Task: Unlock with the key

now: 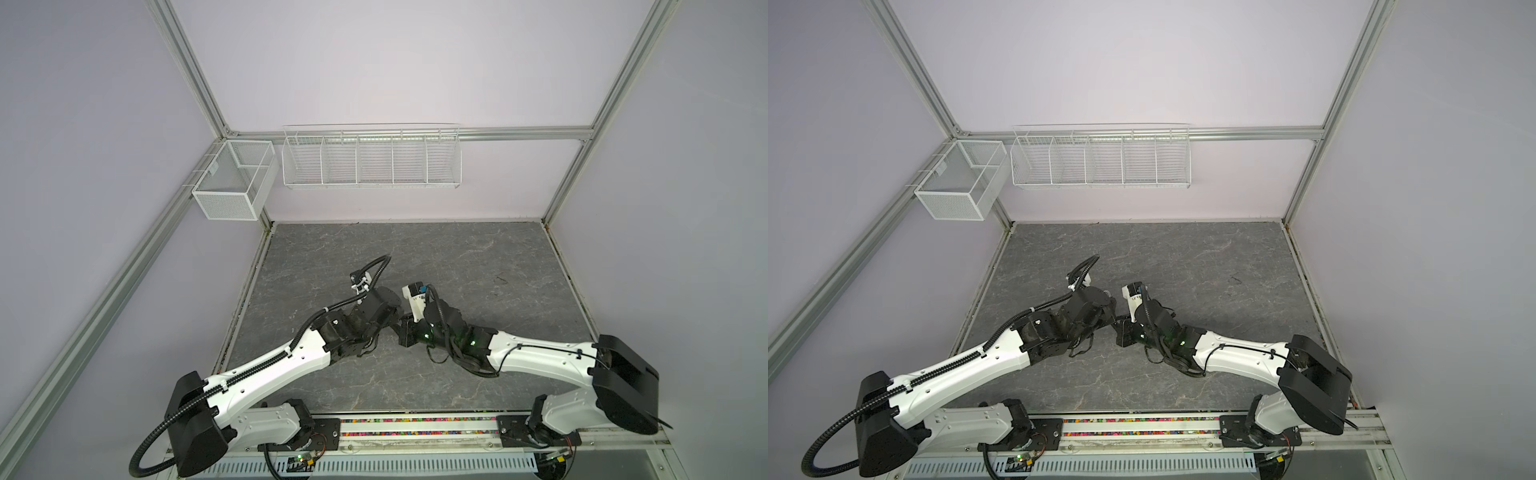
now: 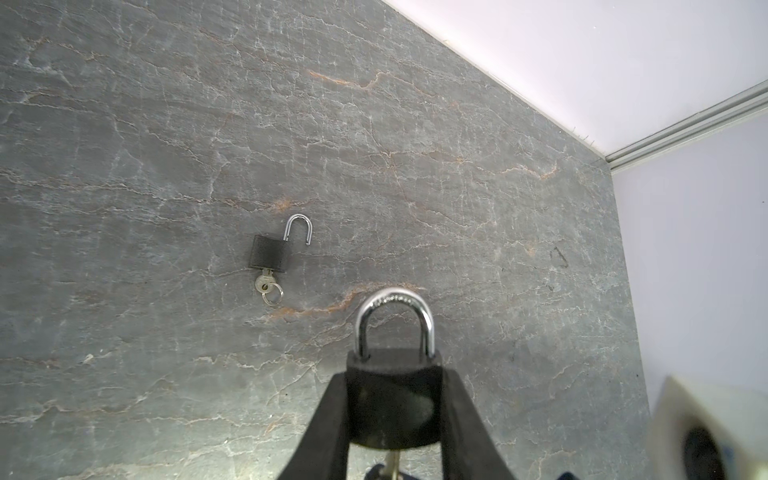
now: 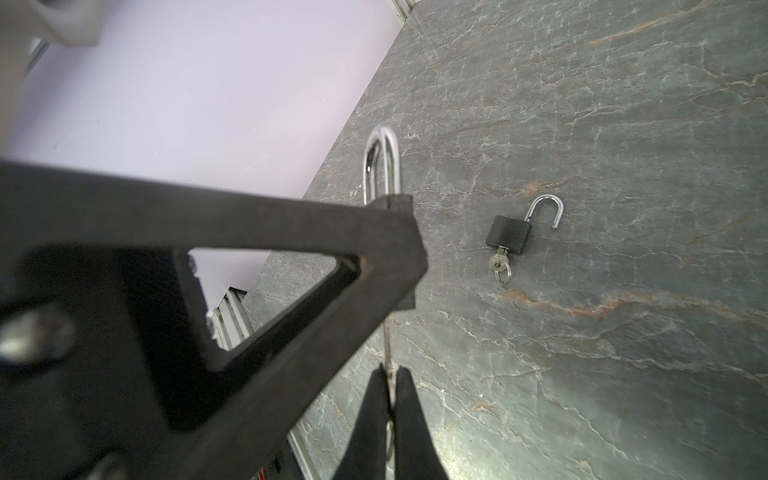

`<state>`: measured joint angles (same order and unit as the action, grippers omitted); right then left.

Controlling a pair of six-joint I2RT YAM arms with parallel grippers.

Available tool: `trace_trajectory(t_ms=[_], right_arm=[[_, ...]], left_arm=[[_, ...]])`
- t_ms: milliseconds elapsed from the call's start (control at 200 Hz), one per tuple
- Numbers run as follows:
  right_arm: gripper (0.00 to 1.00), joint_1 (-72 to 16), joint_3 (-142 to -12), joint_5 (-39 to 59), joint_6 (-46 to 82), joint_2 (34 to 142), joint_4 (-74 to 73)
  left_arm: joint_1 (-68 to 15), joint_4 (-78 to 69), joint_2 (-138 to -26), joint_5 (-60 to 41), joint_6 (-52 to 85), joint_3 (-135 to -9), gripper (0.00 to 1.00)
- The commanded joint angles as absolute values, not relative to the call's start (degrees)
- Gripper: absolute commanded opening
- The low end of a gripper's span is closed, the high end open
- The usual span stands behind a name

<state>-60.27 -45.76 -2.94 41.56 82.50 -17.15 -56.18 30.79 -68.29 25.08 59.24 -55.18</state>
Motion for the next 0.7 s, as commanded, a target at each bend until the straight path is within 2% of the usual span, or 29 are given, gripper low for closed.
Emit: trace_trajectory(t_ms=[0, 390, 565, 695], right_arm=[[0.07, -59.30, -46.75, -1.38, 41.20, 80.63, -20.62], [0.07, -59.71, -48.40, 0.94, 40.56, 80.60, -20.59], [0.07, -59.62, -48.44, -1.21, 39.58, 79.02, -17.24], [0.07, -59.17, -49.97, 1.21, 38.53, 78.95, -14.47]], left_arm=[[-56.60, 31.34, -67.76, 22.52, 58.32, -54.16, 0.00], [-56.65, 32.35, -68.14, 23.45, 57.63, -54.45, 0.00], [-56.61, 34.49, -68.07, 25.25, 57.58, -54.55, 0.00], [-56.60, 36.10, -67.76, 26.87, 57.74, -54.41, 0.00]])
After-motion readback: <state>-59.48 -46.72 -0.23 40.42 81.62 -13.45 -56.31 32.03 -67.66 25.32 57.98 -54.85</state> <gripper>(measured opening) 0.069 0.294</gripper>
